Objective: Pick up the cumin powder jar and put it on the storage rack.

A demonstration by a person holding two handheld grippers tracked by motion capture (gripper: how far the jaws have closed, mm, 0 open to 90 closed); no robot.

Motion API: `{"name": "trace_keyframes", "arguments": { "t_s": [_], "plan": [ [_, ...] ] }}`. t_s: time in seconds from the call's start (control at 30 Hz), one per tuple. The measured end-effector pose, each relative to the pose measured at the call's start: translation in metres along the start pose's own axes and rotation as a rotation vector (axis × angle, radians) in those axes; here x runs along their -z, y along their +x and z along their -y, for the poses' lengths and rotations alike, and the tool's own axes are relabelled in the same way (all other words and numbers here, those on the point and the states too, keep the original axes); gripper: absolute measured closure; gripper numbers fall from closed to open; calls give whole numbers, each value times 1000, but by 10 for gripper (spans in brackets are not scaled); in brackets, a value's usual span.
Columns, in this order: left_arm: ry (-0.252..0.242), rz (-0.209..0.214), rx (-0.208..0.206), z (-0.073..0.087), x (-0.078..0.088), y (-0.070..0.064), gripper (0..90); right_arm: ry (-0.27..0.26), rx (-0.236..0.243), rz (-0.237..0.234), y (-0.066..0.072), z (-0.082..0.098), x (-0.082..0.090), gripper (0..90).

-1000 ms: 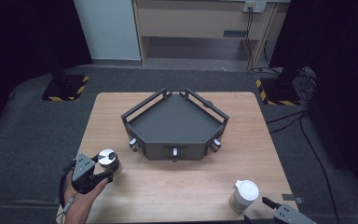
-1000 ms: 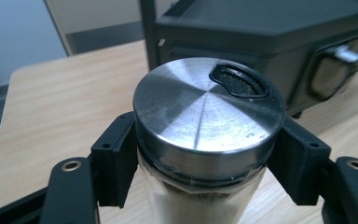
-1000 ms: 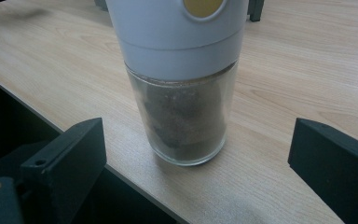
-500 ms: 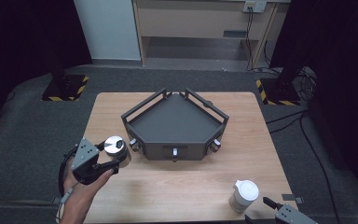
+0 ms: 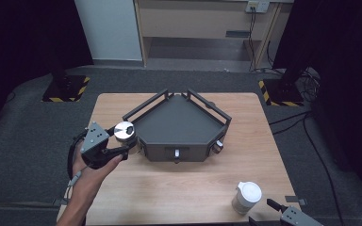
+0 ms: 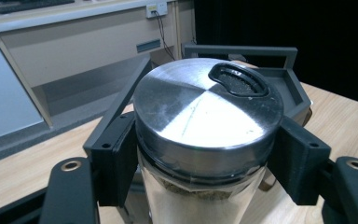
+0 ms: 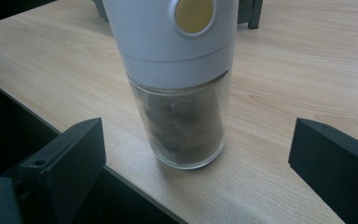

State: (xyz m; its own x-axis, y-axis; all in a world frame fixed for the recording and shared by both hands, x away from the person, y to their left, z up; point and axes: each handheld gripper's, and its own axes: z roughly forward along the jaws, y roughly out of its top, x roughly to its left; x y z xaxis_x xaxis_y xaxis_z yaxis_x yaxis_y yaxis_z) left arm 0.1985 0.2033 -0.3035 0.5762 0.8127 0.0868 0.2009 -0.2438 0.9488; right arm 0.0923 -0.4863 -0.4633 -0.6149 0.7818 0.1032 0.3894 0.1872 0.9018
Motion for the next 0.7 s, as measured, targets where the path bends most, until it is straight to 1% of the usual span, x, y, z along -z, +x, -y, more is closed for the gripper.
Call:
{"name": "trace_keyframes", "arguments": {
  "t_s": [0.03,0.17,0.3,0.47,0.5,0.53,0.57,0.6,0.7],
  "plan": [
    [0,0,0,0,0,0,303,0,0,0,0,0,0,41],
    [-6,6,-6,-7,-9,4,303,2,14,3,2,-1,0,41],
    [-14,12,3,-14,-19,9,303,5,15,3,1,-1,0,41],
    [-14,14,-10,-23,-34,11,303,7,16,1,1,-1,-1,41],
    [-14,17,-14,-27,-40,12,303,8,16,-1,1,-1,-1,41],
    [-14,17,-14,-27,-40,12,303,8,16,-1,1,-1,-1,41],
    [-19,19,-16,-29,-46,13,303,6,16,-2,1,-1,-1,41],
    [-19,19,-16,-29,-46,13,303,6,16,-2,1,-1,-1,41],
    [-22,22,-22,-32,-54,13,303,1,14,0,1,-1,0,41]
  ]
}}
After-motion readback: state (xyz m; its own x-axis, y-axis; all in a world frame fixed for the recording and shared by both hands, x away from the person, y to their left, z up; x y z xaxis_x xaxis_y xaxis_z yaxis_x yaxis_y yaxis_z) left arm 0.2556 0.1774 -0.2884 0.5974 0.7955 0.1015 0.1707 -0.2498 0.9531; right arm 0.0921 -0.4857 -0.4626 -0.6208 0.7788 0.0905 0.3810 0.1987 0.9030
